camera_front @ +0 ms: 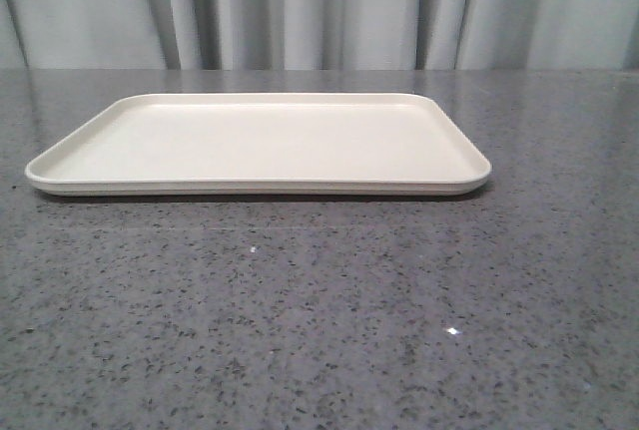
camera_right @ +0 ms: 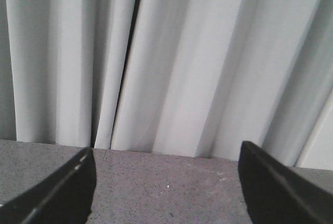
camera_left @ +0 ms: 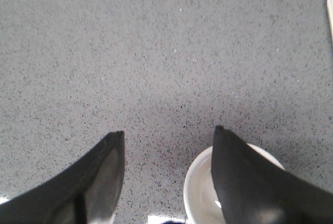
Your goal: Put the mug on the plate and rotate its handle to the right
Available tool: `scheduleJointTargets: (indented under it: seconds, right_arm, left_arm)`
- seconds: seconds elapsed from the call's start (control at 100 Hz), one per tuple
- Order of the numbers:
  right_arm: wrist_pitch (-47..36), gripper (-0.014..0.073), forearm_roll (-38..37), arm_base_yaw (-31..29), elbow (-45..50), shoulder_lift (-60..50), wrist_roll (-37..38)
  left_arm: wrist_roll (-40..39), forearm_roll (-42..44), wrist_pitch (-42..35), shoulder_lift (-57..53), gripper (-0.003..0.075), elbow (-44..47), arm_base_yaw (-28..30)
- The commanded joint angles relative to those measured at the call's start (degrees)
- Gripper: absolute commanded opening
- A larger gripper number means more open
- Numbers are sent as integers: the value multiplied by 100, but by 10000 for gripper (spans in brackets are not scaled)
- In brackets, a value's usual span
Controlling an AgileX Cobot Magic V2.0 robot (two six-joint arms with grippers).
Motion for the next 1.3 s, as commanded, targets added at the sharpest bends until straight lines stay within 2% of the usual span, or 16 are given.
scheduleJointTargets:
  seconds: [0.0, 0.78, 1.29]
  right_arm:
    - [-427, 565, -66, 8, -153, 87, -27]
    - [-253, 565, -66, 73, -132, 370, -27]
    - [-187, 565, -66, 73, -132, 370, -27]
  left_arm:
    - [-6, 34, -77, -26, 376, -29, 12]
    - [-6, 18, -112, -26, 376, 1660, 12]
    - [-6, 28, -409, 207, 376, 1773, 12]
